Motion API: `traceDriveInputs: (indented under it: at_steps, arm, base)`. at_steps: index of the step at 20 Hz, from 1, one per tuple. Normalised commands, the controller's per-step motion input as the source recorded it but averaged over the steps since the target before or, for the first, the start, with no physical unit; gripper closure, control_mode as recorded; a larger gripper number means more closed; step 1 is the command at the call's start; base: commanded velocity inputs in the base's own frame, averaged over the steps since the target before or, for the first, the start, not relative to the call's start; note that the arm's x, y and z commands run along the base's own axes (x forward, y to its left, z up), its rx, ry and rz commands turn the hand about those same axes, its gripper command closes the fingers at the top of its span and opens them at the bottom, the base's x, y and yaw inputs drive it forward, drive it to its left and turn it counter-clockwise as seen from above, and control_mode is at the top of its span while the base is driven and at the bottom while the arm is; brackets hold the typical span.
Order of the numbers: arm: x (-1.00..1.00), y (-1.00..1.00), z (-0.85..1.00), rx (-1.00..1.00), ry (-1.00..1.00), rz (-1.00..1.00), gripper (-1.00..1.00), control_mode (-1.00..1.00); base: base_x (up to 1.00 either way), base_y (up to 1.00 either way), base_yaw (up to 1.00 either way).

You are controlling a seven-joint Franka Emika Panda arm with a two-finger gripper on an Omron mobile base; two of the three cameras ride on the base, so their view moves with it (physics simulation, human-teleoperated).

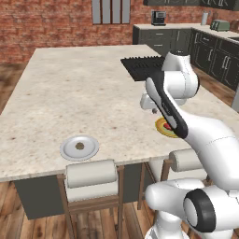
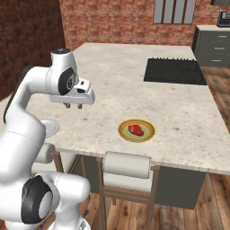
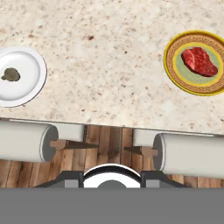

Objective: Transport the steak and garlic to the fridge. Place the steak on the rack containing meat and place the garlic on the rack containing the vegetable, ensuring meats and vegetables are on different racks.

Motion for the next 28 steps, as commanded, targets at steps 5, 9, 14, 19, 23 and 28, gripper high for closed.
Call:
traceDriveInputs:
  at_steps: [5,9,14,19,23,28]
  arm:
    - [-0.29,0.0,-0.01,0.0,-0.02,0.0,-1.0,-1.0]
    - [-0.61,0.2,-0.09,0.0,0.0,0.0,-1.0,-1.0]
    - [-0.62,0.66,-0.16,0.0,0.0,0.0,-1.0,-1.0]
    - [-0.21,0.95,-0.21,0.0,0.0,0.0,-1.0,-1.0]
    - [0.08,0.79,-0.29,0.0,0.0,0.0,-1.0,-1.0]
    - [0.3,0.55,-0.34,0.0,0.04,0.0,-1.0,-1.0]
  base:
    - [0.0,0.0,0.0]
    - [0.0,0.0,0.0]
    - [0.0,0.0,0.0]
    - [0.0,0.0,0.0]
    - [0.0,0.0,0.0]
    - [0.0,0.0,0.0]
